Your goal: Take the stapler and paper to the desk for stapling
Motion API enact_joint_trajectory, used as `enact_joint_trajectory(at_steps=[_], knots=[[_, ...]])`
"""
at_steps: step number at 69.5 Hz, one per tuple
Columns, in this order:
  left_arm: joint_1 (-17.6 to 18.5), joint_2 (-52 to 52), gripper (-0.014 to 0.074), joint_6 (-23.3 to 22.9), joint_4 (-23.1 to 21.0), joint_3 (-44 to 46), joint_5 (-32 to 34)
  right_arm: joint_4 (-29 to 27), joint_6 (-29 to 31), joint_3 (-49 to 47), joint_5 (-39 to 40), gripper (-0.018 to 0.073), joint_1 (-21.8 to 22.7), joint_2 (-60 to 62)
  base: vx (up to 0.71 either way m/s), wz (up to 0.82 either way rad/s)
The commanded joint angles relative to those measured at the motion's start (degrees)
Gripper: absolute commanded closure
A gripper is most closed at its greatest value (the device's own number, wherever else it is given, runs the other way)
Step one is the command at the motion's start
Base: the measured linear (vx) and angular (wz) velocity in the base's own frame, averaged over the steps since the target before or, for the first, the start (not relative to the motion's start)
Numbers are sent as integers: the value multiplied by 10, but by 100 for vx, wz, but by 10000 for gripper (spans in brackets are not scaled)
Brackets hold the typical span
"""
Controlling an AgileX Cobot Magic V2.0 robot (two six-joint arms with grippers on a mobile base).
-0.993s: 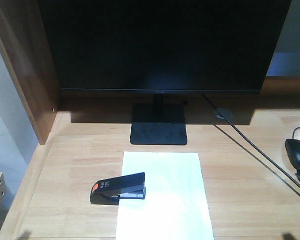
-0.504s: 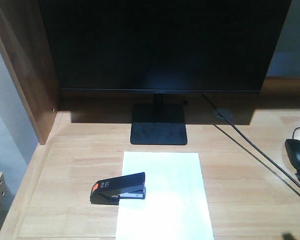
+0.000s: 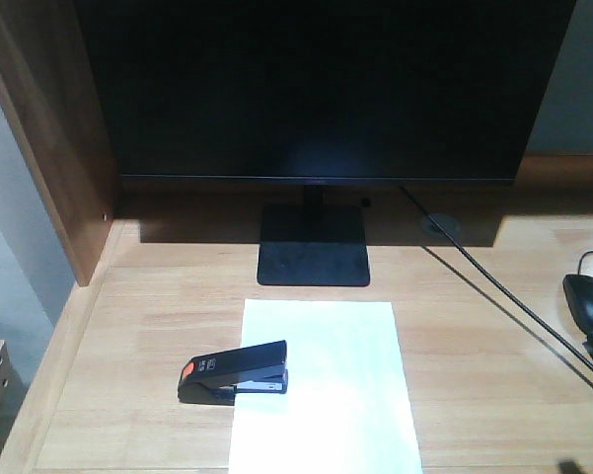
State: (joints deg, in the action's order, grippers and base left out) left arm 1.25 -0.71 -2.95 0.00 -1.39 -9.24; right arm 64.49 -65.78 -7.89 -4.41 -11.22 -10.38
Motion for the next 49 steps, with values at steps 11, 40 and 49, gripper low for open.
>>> enact_joint_trajectory(at_steps=[11,40,49], knots=[[-2,-9,603,-5,-7,-6,40,5,1,-16,16,565,0,-5,0,0],[-2,-9,603,-5,-7,-6,40,5,1,-16,16,565,0,-5,0,0],[-2,-9,603,-5,-7,-6,40,5,1,-16,16,565,0,-5,0,0]])
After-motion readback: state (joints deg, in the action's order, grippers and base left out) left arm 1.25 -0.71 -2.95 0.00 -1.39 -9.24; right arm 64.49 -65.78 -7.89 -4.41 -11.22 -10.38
